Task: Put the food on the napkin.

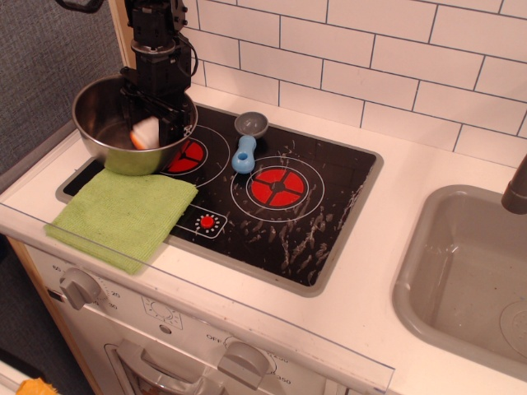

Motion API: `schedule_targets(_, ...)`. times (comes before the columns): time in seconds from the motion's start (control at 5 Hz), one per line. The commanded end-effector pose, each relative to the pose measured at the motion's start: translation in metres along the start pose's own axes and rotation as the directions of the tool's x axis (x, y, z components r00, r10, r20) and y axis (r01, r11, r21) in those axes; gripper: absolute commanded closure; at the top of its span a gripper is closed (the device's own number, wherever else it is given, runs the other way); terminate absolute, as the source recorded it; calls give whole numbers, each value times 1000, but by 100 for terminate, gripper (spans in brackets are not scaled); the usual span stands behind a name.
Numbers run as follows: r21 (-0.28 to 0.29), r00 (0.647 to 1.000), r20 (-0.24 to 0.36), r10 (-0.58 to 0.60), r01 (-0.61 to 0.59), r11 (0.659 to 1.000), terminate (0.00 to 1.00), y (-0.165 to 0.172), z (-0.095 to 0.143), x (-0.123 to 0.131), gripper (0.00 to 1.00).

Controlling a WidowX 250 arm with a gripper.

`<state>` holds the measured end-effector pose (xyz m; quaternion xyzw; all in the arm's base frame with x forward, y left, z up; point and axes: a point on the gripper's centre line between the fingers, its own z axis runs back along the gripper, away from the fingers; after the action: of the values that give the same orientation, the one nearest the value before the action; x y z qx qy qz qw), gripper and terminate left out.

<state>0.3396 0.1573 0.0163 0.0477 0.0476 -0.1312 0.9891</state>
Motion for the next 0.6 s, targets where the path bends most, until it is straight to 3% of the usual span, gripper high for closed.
schedule_targets(0.0,4,984,159,86,-88,996,0,18,60,-10,100)
schedule_targets(0.2,-19,952,250,175,-176,984,0,34,96,-26,100)
schedule_targets(0.4,-29,929,294,227,-229,973,0,33,117,-58,100)
